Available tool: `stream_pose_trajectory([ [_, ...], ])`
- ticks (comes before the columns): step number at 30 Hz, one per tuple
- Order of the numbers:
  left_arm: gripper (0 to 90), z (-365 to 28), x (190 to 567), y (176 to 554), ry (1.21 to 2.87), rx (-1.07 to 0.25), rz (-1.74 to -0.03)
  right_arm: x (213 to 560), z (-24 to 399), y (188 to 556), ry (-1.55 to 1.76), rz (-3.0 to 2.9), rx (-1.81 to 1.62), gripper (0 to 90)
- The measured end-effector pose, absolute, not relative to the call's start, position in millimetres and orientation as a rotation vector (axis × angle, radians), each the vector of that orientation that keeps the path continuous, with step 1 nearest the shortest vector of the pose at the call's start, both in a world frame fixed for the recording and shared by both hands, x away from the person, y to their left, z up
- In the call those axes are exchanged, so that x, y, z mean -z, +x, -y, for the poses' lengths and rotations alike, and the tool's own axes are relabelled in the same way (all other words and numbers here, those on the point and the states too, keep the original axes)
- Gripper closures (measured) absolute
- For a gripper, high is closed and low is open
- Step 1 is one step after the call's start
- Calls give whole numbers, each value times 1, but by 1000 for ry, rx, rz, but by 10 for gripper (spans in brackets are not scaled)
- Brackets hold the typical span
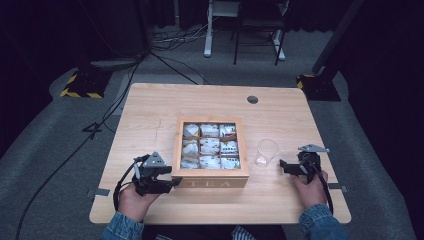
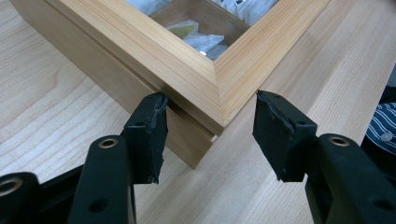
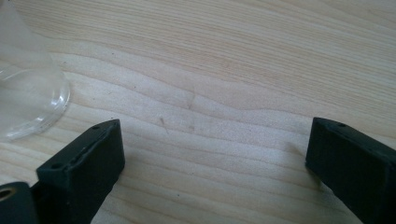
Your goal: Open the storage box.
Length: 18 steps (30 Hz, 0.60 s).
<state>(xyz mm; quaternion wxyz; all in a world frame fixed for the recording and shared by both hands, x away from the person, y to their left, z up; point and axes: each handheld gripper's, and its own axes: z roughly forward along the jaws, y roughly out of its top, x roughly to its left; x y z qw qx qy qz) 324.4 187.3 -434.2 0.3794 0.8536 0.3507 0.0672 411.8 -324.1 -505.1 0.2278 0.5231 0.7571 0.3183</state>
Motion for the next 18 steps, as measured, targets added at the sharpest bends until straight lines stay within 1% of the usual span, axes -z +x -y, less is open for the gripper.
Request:
stream_pose_trajectory([
  [7,456,-192,428,324,2119,-156,-889,505,324,412,1441,-2085,-877,44],
  [10,454,-192,424,322,2097,-186,-882,505,324,412,1440,-2085,-877,44],
  [12,452,-192,421,320,2084,-226,-883,505,324,412,1440,-2085,-877,44],
  [13,451,-190,419,318,2093,-286,-877,505,324,412,1440,-2085,-877,44],
  [15,449,-187,415,315,2105,-338,-868,505,324,412,1440,-2086,-877,44],
  [18,437,-187,411,316,2095,-356,-860,505,324,412,1440,-2085,-877,45],
])
